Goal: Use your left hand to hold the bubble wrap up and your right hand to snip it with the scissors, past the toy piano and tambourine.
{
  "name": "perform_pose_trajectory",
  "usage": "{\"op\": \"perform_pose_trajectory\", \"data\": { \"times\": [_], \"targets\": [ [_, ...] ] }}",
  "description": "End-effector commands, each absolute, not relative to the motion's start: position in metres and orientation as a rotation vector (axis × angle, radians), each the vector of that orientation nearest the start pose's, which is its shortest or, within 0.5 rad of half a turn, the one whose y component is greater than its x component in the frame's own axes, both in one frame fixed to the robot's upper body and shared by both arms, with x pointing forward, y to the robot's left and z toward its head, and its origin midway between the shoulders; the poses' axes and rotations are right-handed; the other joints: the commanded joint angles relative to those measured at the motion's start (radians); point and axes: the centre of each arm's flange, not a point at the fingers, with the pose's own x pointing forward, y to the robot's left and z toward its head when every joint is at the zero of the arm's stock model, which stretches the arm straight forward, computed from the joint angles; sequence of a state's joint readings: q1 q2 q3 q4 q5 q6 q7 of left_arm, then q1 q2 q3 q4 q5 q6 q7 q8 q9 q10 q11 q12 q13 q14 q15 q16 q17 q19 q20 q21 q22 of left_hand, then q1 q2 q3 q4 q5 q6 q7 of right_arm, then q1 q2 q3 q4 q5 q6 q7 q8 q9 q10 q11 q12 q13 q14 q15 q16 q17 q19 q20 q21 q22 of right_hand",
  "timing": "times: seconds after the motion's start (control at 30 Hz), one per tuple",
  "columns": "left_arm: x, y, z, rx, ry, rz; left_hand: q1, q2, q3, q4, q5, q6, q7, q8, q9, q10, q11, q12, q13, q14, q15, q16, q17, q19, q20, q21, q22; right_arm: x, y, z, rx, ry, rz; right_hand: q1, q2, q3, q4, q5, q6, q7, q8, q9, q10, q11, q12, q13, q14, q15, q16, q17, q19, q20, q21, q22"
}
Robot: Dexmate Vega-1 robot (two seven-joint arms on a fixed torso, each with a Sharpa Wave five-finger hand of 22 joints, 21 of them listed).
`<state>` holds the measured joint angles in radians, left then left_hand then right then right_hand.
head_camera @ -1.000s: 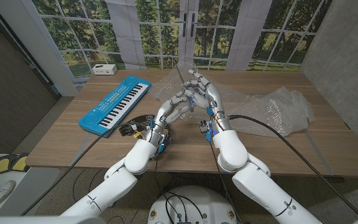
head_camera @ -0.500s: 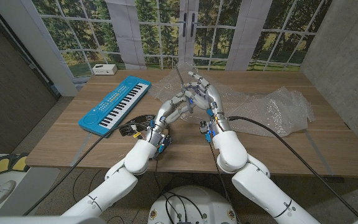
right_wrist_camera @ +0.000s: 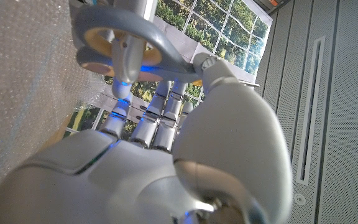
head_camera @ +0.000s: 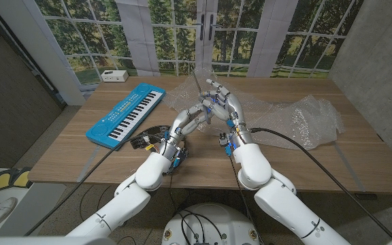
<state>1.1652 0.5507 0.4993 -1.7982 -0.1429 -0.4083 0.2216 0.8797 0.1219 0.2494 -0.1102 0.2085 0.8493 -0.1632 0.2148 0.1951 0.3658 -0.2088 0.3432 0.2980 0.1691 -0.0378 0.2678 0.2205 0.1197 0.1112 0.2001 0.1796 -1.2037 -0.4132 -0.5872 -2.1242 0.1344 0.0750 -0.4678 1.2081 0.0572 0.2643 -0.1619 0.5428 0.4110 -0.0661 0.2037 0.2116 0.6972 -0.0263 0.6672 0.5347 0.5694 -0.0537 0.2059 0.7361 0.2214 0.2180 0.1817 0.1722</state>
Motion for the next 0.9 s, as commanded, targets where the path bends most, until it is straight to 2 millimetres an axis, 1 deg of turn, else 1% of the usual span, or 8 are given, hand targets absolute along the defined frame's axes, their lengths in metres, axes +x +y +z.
{"op": "perform_pose_trajectory", "data": {
  "times": [0.03, 0.3, 0.5, 0.63, 0.67, 0.7, 0.83, 0.9],
  "targets": [
    [0.512, 0.141, -0.081, 0.240, -0.823, -0.379, 0.004, 0.012, 0.011, -0.003, -0.006, 0.015, -0.001, 0.009, 0.001, 0.034, 0.000, 0.022, 0.025, 0.033, -0.098, 0.023, 0.017, 0.012, 0.017, 0.007, 0.002, 0.450, -0.072, -0.032, -0.028, -0.796, 0.268, 0.010, -0.001, -0.006, 0.002, -0.006, 0.012, -0.002, -0.001, 0.004, 0.191, -0.134, 0.048, 0.003, -0.006, -0.157, 0.003, 0.000, 0.003, -0.005, 0.010, 0.002],
    [0.516, 0.140, -0.081, 0.239, -0.804, -0.411, 0.008, 0.011, 0.017, -0.009, -0.010, 0.028, -0.002, 0.017, 0.001, 0.086, 0.000, 0.050, 0.059, 0.078, -0.103, 0.050, 0.034, 0.036, 0.024, 0.015, 0.003, 0.452, -0.074, -0.032, -0.026, -0.791, 0.285, 0.012, 0.003, -0.010, 0.003, -0.017, 0.011, -0.003, -0.003, 0.004, 0.193, -0.138, 0.047, -0.003, -0.006, -0.159, 0.004, -0.004, 0.007, -0.006, 0.011, 0.002],
    [0.518, 0.138, -0.077, 0.242, -0.788, -0.454, 0.012, 0.012, 0.023, -0.014, -0.011, 0.052, -0.002, 0.029, 0.003, 0.073, 0.006, 0.047, 0.075, 0.092, -0.094, 0.060, 0.044, 0.049, 0.032, 0.018, 0.005, 0.454, -0.075, -0.032, -0.022, -0.791, 0.288, 0.012, 0.004, -0.012, 0.003, -0.022, 0.012, -0.001, -0.004, 0.004, 0.193, -0.142, 0.047, -0.003, -0.006, -0.159, 0.006, -0.006, 0.009, -0.006, 0.012, 0.002],
    [0.519, 0.138, -0.077, 0.233, -0.787, -0.454, 0.027, 0.017, 0.030, -0.023, -0.012, 0.106, 0.004, 0.072, 0.022, 0.092, 0.003, 0.059, 0.099, 0.130, -0.095, 0.088, 0.062, 0.059, 0.037, 0.021, 0.007, 0.455, -0.076, -0.033, -0.017, -0.791, 0.287, 0.013, 0.005, -0.013, 0.003, -0.025, 0.011, -0.001, -0.005, 0.004, 0.191, -0.140, 0.047, -0.002, -0.004, -0.159, 0.007, -0.008, 0.011, -0.006, 0.013, 0.002],
    [0.520, 0.137, -0.077, 0.231, -0.786, -0.454, 0.036, 0.017, 0.029, -0.028, -0.014, 0.123, 0.024, 0.092, 0.033, 0.102, 0.003, 0.067, 0.113, 0.144, -0.098, 0.102, 0.074, 0.063, 0.037, 0.022, 0.008, 0.455, -0.076, -0.033, -0.015, -0.790, 0.285, 0.014, 0.005, -0.013, 0.002, -0.027, 0.011, -0.001, -0.005, 0.004, 0.189, -0.141, 0.048, -0.001, -0.004, -0.159, 0.007, -0.009, 0.012, -0.006, 0.013, 0.002],
    [0.521, 0.137, -0.077, 0.234, -0.785, -0.454, 0.038, 0.017, 0.029, -0.030, -0.014, 0.126, 0.027, 0.097, 0.037, 0.105, 0.003, 0.071, 0.118, 0.142, -0.098, 0.104, 0.078, 0.064, 0.036, 0.022, 0.008, 0.455, -0.076, -0.033, -0.011, -0.788, 0.283, 0.014, 0.006, -0.014, 0.003, -0.028, 0.012, -0.002, -0.005, 0.005, 0.192, -0.139, 0.048, -0.002, -0.004, -0.159, 0.007, -0.009, 0.013, -0.006, 0.013, 0.002],
    [0.523, 0.136, -0.078, 0.224, -0.786, -0.455, 0.050, 0.018, 0.026, -0.034, -0.016, 0.134, 0.028, 0.123, 0.056, 0.119, 0.001, 0.094, 0.146, 0.152, -0.097, 0.118, 0.098, 0.069, 0.036, 0.024, 0.010, 0.456, -0.077, -0.035, -0.003, -0.784, 0.285, 0.015, 0.007, -0.015, 0.002, -0.031, 0.013, -0.002, -0.005, 0.005, 0.191, -0.141, 0.049, 0.000, -0.004, -0.160, 0.008, -0.010, 0.015, -0.006, 0.013, 0.001],
    [0.523, 0.136, -0.078, 0.215, -0.784, -0.456, 0.053, 0.017, 0.023, -0.036, -0.017, 0.120, 0.020, 0.128, 0.066, 0.120, 0.002, 0.103, 0.159, 0.153, -0.100, 0.122, 0.106, 0.070, 0.035, 0.025, 0.010, 0.457, -0.078, -0.035, -0.003, -0.784, 0.284, 0.016, 0.008, -0.015, 0.002, -0.033, 0.014, -0.002, -0.005, 0.005, 0.190, -0.140, 0.049, 0.000, -0.003, -0.160, 0.009, -0.011, 0.016, -0.006, 0.014, 0.001]
  ]
}}
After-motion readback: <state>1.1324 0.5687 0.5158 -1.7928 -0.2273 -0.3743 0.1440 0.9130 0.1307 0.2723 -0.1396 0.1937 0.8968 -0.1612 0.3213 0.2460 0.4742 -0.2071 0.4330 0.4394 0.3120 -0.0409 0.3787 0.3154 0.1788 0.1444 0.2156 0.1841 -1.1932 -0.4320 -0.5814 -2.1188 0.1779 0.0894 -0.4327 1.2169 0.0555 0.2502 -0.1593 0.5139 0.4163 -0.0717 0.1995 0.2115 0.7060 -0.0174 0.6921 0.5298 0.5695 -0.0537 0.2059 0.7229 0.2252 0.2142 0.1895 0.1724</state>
